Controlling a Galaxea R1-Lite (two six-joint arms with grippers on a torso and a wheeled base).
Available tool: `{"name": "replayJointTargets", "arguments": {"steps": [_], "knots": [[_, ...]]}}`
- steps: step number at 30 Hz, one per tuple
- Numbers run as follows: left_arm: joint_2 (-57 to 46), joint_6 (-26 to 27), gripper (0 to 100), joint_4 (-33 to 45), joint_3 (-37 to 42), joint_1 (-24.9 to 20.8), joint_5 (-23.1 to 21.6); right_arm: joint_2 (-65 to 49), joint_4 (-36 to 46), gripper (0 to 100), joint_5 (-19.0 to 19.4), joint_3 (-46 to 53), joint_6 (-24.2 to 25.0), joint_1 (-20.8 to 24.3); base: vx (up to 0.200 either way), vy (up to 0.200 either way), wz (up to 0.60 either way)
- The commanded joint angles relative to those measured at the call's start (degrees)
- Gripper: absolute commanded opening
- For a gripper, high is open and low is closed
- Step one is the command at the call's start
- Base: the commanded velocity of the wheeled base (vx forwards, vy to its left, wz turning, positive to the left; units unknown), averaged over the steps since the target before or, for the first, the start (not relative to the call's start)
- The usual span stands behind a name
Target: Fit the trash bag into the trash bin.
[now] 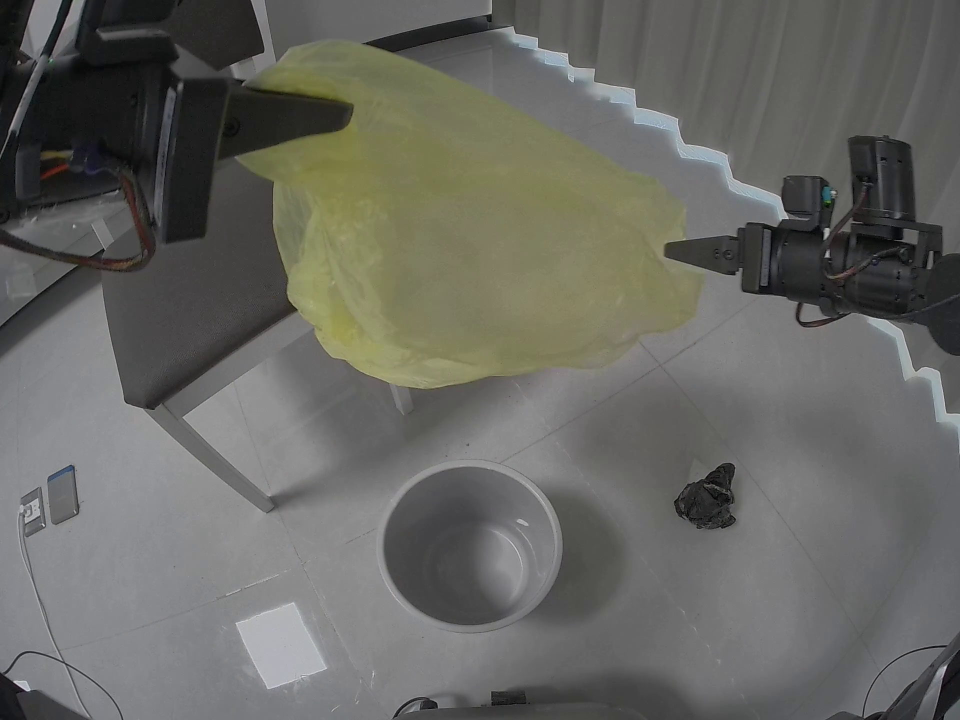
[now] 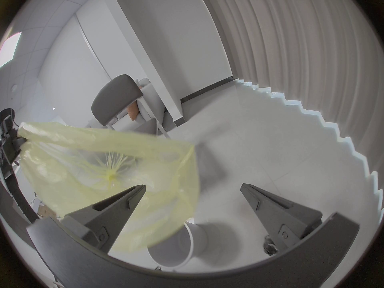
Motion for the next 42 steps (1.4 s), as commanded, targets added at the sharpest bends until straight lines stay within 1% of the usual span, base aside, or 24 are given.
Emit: {"name": "replayJointTargets", "arguments": {"steps": [1,2,4,14,18,23,28,29,37,40,42], "knots": [[0.24,0.05,0,-0.10,-1.53,-1.40,-0.32,7.50,-3.09,100,-0.23,-1.85,1.70,3.48,0.000,0.000,0.00],[0.06,-0.03,0,-0.10,-1.44,-1.93,-0.32,8.91,-4.85,100,-0.49,-1.94,2.14,4.36,0.000,0.000,0.00],[0.15,-0.03,0,-0.10,-1.44,-2.02,-0.24,9.26,-5.47,100,-1.02,-1.58,2.23,4.54,0.000,0.000,0.00],[1.20,-0.03,0,-0.63,-1.44,-2.11,-0.41,6.01,-5.20,100,-1.20,1.49,2.05,4.01,0.000,0.000,0.00],[1.73,-0.03,0,-1.95,-1.44,-2.63,-0.32,5.83,-5.29,100,-1.20,2.02,2.05,4.36,0.000,0.000,0.00],[1.99,-0.03,0,-2.74,-1.53,-2.98,-0.32,5.66,-5.55,100,-1.11,3.25,2.14,5.85,0.000,0.000,0.00],[1.99,-0.03,0,-2.65,-1.53,-2.90,-0.24,5.13,-5.55,100,-1.20,3.25,1.70,5.77,0.000,0.000,0.00],[1.99,-0.03,0,-2.65,-1.53,-2.81,-0.24,4.69,-5.38,0,-1.20,3.25,1.61,5.59,0.000,0.000,0.00],[1.91,-0.74,0,-2.48,-0.48,-1.49,0.12,2.23,-4.68,0,-1.37,5.89,1.26,4.98,0.000,0.000,0.00],[1.82,-3.02,0,-2.57,1.46,1.67,0.29,1.09,-4.68,0,-3.74,7.21,1.26,5.77,0.000,0.000,0.00],[0.59,-6.63,0,-2.65,4.80,2.29,0.73,1.09,-4.68,0,-6.29,7.91,1.26,6.73,0.000,0.000,0.00]]}}
